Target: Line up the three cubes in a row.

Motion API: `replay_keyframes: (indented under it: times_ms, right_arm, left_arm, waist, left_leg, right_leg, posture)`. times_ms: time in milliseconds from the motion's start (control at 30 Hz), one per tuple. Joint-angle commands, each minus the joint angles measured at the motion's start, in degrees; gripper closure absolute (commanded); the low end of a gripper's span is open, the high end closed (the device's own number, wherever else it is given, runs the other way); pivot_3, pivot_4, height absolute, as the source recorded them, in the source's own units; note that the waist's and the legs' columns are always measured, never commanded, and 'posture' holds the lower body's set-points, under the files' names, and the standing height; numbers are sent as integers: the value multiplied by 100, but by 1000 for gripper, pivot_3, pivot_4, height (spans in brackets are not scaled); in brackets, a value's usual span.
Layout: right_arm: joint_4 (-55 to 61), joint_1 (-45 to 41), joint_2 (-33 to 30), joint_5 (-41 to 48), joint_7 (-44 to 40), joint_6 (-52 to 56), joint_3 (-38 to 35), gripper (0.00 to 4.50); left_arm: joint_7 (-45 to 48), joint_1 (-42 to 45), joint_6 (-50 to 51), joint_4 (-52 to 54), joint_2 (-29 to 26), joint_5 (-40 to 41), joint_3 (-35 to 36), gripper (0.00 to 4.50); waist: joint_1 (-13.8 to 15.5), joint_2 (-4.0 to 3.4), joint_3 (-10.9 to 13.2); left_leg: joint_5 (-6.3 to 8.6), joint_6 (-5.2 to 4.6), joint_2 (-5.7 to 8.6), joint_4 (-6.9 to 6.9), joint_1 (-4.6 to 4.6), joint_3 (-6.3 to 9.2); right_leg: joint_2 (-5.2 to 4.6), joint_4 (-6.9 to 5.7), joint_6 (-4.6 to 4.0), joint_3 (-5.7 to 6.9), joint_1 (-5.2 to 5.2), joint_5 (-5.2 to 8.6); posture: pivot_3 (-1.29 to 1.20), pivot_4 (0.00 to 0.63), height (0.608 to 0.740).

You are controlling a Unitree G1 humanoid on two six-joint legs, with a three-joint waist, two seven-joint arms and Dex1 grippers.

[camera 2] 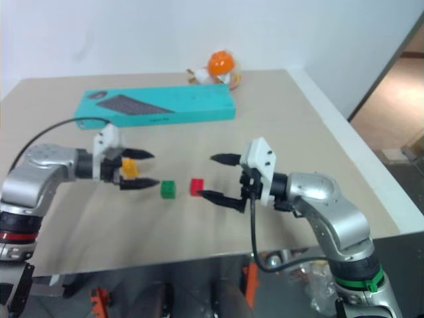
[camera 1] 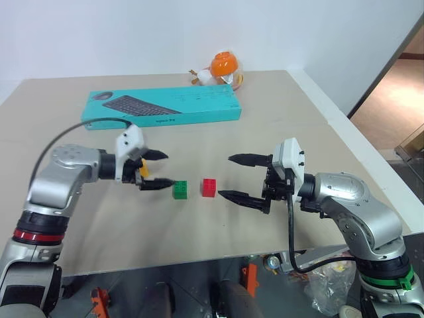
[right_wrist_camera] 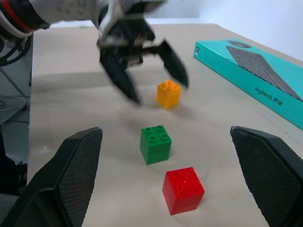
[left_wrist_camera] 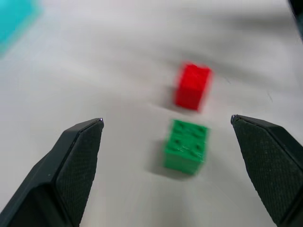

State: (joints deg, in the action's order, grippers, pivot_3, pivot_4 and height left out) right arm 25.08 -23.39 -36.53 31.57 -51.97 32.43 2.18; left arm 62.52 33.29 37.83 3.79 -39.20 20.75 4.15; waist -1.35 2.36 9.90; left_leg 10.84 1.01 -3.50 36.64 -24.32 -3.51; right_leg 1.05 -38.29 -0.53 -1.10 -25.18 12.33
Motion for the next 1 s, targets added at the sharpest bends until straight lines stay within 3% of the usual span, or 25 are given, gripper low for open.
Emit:
replay_keyframes:
  times_ms: [33, 133, 300, 500, 733, 1000]
  right_arm:
    - [-113, -155, 9, -34, -123, -216, -6, 0]
    - [-271, -204, 14, -121, -231, -339, 71, 0]
    - [-460, -269, 0, -220, -369, -453, 151, 0]
    - [-616, -326, -57, -315, -485, -543, 150, 0]
    - [-590, -310, -120, -353, -472, -496, 87, 0]
    - [-460, -225, -204, -312, -360, -423, 7, 0]
  left_arm:
    - [-1287, -234, 270, 476, 369, 101, 719, 32]
    - [-2534, -649, 316, 929, 1063, 21, 1135, 32]
    - [-3987, -1185, 228, 1419, 1949, -233, 1251, 32]
    - [-4986, -1497, -109, 1452, 2566, -641, 971, 32]
    - [-5348, -1660, -238, 1298, 2800, -958, 502, 32]
    - [-5704, -1646, -174, 1085, 2857, -1168, 457, 32]
  waist:
    - [1, 0, 0]
    - [4, 1, -1]
    - [6, 4, -1]
    - [7, 5, -3]
    - [7, 8, -4]
    - [4, 8, -4]
  left_leg:
    - [0, 0, 0, 0, 0, -1]
    - [0, 0, 2, 2, 3, -5]
    - [-1, 1, 6, 3, 1, -4]
    - [-5, 1, 11, 4, 6, 2]
    - [-7, 0, 17, 4, 8, 0]
    - [-7, 0, 16, 4, 9, 4]
  right_leg:
    - [0, 0, 1, 0, 0, -1]
    - [-5, 1, 5, -2, 3, -3]
    - [-8, 2, 11, -12, 4, -7]
    - [-9, 1, 10, -10, 11, -13]
    - [-12, 1, 12, -12, 14, -14]
    - [-9, 1, 12, -9, 14, -14]
  posture:
    - [0, 150, 740]
    - [0, 150, 740]
    - [0, 150, 740]
    - [0, 150, 740]
    - [0, 150, 740]
    - [0, 150, 740]
